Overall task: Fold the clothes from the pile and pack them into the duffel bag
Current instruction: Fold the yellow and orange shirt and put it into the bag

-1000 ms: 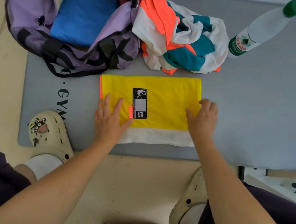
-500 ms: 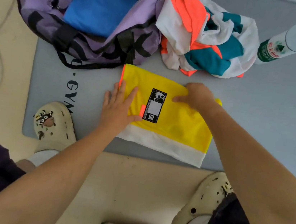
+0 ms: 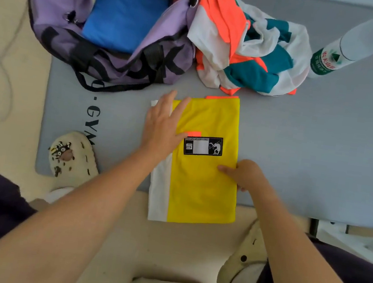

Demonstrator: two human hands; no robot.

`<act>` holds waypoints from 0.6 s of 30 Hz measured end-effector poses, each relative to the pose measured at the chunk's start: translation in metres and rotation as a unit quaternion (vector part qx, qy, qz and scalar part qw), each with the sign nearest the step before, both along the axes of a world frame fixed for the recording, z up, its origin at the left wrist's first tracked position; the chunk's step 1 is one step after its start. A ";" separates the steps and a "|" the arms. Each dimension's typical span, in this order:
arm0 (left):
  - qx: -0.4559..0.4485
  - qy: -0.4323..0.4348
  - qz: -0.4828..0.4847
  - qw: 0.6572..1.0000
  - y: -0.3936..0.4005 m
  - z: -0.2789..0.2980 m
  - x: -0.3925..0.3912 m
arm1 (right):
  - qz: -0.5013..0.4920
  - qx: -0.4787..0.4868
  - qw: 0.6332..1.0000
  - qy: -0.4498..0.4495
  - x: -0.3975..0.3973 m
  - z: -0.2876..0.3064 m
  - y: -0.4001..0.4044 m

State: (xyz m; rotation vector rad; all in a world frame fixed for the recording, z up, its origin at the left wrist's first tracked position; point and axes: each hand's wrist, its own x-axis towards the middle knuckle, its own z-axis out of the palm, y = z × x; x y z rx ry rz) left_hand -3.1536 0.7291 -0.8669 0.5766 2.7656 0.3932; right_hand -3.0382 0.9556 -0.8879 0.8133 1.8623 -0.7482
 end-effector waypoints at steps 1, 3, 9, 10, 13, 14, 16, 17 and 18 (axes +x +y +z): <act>0.011 -0.017 0.108 0.994 -0.010 0.000 0.018 | -0.005 0.012 0.999 0.035 -0.001 -0.001 0.000; 0.022 -0.094 0.312 0.945 -0.030 -0.002 0.052 | -0.026 0.028 0.995 0.092 -0.002 -0.001 -0.003; 0.087 -0.285 0.515 0.804 -0.035 -0.017 0.101 | -0.073 0.051 0.984 0.155 0.012 0.000 -0.008; 0.099 -0.290 0.526 0.793 -0.033 -0.017 0.101 | -0.077 0.047 0.985 0.147 0.015 0.000 -0.006; 0.093 -0.308 0.490 0.810 -0.025 -0.016 0.096 | -0.097 0.032 0.987 0.127 0.023 0.000 -0.003; 0.091 -0.310 0.475 0.819 -0.020 -0.015 0.094 | -0.104 0.028 0.986 0.126 0.024 0.000 -0.002; 0.087 -0.305 0.461 0.829 -0.011 -0.014 0.092 | -0.121 0.024 0.984 0.129 0.025 0.000 -0.004; 0.080 -0.303 0.459 0.831 -0.006 -0.014 0.093 | -0.127 0.025 0.983 0.133 0.025 0.001 -0.006; 0.068 -0.302 0.460 0.832 0.000 -0.014 0.094 | -0.131 0.031 0.981 0.141 0.027 0.001 -0.008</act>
